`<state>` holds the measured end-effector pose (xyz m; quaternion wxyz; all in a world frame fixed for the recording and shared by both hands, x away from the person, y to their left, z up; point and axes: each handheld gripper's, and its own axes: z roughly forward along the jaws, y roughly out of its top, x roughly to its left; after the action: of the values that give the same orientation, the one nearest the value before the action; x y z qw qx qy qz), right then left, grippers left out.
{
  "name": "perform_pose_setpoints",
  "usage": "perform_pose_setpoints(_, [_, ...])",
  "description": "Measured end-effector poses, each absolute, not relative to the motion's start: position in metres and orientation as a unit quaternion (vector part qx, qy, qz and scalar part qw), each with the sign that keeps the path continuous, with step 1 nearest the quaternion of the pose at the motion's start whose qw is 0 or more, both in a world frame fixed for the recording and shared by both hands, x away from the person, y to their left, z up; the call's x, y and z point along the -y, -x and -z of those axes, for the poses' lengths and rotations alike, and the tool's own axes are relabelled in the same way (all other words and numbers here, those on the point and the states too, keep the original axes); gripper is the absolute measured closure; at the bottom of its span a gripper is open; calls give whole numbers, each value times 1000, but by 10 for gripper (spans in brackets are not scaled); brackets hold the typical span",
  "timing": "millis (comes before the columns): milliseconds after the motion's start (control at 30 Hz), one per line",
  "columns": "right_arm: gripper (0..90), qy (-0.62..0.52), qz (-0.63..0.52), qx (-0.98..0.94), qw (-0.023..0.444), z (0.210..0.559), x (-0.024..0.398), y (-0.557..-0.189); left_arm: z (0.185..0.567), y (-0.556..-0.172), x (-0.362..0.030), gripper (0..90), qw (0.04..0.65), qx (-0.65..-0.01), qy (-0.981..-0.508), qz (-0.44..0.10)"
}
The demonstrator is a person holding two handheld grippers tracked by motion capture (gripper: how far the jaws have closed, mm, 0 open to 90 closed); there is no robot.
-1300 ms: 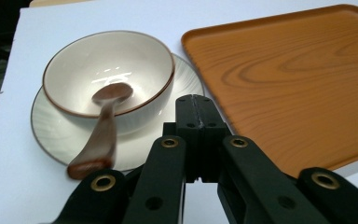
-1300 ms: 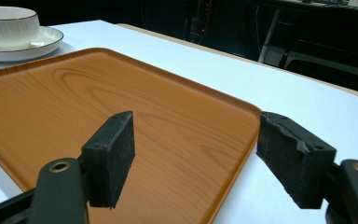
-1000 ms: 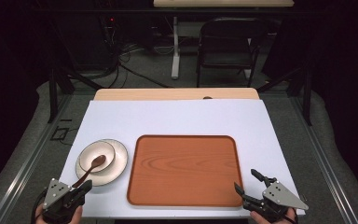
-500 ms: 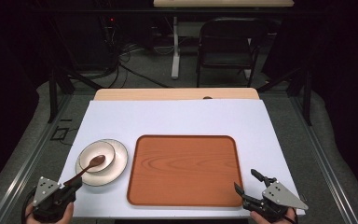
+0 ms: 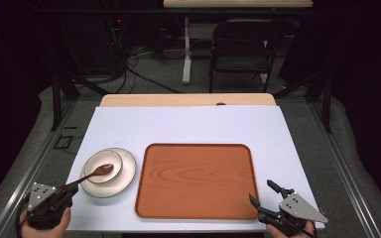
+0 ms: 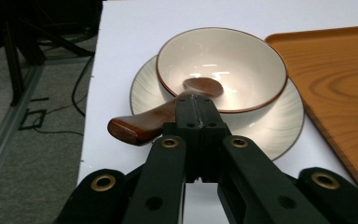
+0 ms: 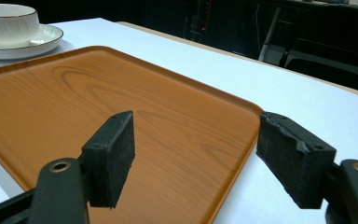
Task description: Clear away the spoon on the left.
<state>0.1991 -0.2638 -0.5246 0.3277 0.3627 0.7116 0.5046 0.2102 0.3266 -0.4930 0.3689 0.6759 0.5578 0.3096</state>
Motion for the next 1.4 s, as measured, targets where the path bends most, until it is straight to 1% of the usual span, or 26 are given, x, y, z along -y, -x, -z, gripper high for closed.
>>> perform_pose_setpoints(367, [278, -363, -505, -712, 327, 525, 264, -199, 492, -226, -336, 899, 356, -566, -667, -327])
perform_pose_setpoints(667, [281, -363, -505, -712, 326, 525, 264, -199, 493, -241, -340, 899, 339, -569, -669, -336])
perform_pose_setpoints(1200, [281, -362, -505, -713, 325, 525, 264, -199, 493, -264, -352, 898, 343, -590, -647, -341])
perform_pose_setpoints(1400, [281, -362, -505, -713, 325, 525, 264, -199, 492, -271, -353, 898, 340, -591, -648, -340])
